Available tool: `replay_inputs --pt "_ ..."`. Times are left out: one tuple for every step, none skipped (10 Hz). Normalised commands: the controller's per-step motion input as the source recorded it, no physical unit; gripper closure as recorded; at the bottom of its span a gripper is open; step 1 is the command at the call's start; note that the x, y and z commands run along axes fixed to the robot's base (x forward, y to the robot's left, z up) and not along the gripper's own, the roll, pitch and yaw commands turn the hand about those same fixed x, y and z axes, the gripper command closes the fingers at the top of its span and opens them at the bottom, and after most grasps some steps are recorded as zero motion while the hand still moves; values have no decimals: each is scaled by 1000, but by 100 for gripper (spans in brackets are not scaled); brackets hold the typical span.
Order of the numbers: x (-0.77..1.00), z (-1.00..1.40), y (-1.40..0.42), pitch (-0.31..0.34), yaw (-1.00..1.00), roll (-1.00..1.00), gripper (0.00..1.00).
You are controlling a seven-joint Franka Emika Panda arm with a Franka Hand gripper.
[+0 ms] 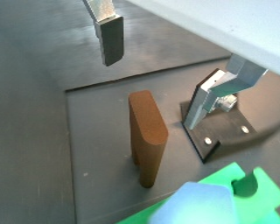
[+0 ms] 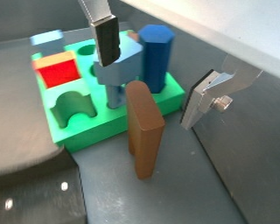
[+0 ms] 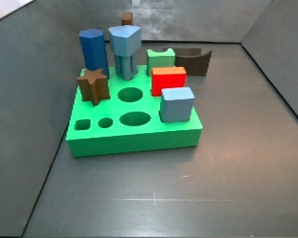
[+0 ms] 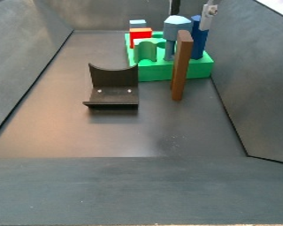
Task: Pick up the square-circle object. Move up. Rotate the square-circle object. Move to above the board. Insert the square-circle object.
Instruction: Rotate the square-circle object.
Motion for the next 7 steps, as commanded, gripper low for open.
replay_inputs --pt "17 -4 24 35 -1000 13 0" --pt "17 -4 24 43 -1000 16 0" --pt "18 -4 23 52 -1000 19 0" --pt "18 -3 23 61 -1000 21 0" --pt "18 -3 23 64 -711 22 0" --pt "18 -2 22 63 -430 21 0" --pt "19 -1 22 62 -283 21 0"
